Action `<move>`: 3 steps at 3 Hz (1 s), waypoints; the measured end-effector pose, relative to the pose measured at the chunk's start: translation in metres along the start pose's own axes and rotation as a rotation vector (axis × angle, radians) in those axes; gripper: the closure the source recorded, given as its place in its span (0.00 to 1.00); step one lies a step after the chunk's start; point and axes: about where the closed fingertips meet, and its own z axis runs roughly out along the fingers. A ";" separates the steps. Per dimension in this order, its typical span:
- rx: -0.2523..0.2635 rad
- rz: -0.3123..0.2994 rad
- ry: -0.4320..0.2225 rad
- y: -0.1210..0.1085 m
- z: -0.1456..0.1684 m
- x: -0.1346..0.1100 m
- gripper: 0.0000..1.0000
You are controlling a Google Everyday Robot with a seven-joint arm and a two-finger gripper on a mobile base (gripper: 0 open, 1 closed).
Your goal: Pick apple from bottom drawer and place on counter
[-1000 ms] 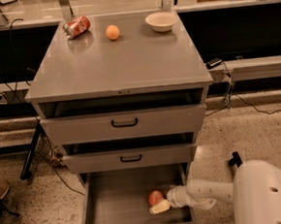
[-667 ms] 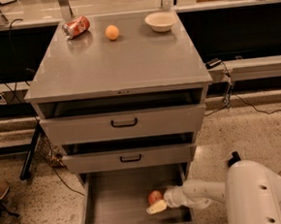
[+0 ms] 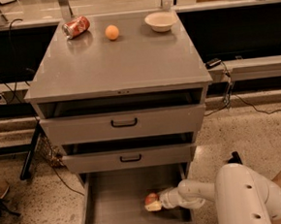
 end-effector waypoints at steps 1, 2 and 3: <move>-0.037 -0.013 -0.036 0.009 -0.005 -0.006 0.65; -0.111 -0.080 -0.117 0.033 -0.033 -0.028 0.89; -0.211 -0.231 -0.249 0.069 -0.123 -0.058 1.00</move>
Offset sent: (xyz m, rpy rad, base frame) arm -0.0454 -0.0339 0.1631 0.3842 -0.2482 0.1686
